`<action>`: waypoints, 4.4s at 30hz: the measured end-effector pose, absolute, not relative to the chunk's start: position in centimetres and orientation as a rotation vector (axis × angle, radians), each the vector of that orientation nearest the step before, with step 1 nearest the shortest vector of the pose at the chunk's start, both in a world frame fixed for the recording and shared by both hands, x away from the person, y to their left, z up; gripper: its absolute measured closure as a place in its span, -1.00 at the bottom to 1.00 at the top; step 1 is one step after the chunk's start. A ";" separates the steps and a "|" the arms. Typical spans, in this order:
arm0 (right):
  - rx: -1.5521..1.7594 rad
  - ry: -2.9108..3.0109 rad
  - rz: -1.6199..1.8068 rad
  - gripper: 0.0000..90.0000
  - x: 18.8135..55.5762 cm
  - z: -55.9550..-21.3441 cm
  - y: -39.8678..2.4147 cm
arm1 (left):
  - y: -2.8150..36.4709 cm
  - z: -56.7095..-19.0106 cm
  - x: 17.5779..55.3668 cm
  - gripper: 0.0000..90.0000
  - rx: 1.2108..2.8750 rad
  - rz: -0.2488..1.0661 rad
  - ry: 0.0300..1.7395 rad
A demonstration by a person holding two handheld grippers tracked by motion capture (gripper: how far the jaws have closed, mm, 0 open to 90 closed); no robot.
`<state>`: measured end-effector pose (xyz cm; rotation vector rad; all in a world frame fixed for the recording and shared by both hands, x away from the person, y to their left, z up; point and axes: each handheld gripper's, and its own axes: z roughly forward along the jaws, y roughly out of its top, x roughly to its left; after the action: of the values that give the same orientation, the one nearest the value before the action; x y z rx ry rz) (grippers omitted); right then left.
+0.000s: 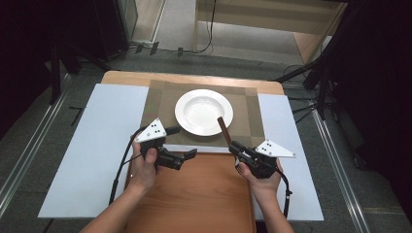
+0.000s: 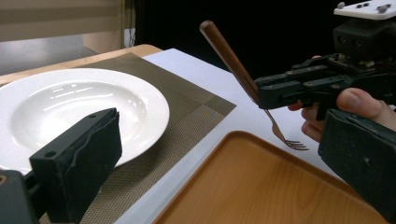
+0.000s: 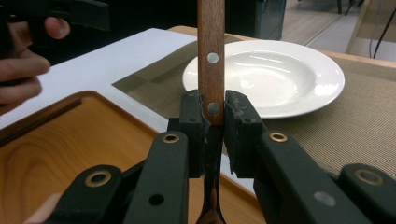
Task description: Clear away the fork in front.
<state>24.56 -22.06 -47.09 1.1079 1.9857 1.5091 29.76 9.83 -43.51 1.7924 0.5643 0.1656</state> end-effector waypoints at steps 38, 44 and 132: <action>0.952 2.015 1.533 0.72 22.9 -47.0 -17.8 | 6.8 -43.0 29.9 0.08 1.734 -0.016 0.723; 0.930 2.015 1.525 0.72 22.7 -47.0 -17.2 | 6.7 -43.2 30.2 0.24 1.729 -0.048 0.740; 1.266 1.694 1.295 -1.00 18.8 -50.3 -34.4 | 17.9 -44.4 27.9 0.77 1.677 -0.194 0.793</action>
<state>18.79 -34.35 -50.35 1.2657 1.6935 1.2953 27.88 17.86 -44.42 1.6772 0.7928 -0.1944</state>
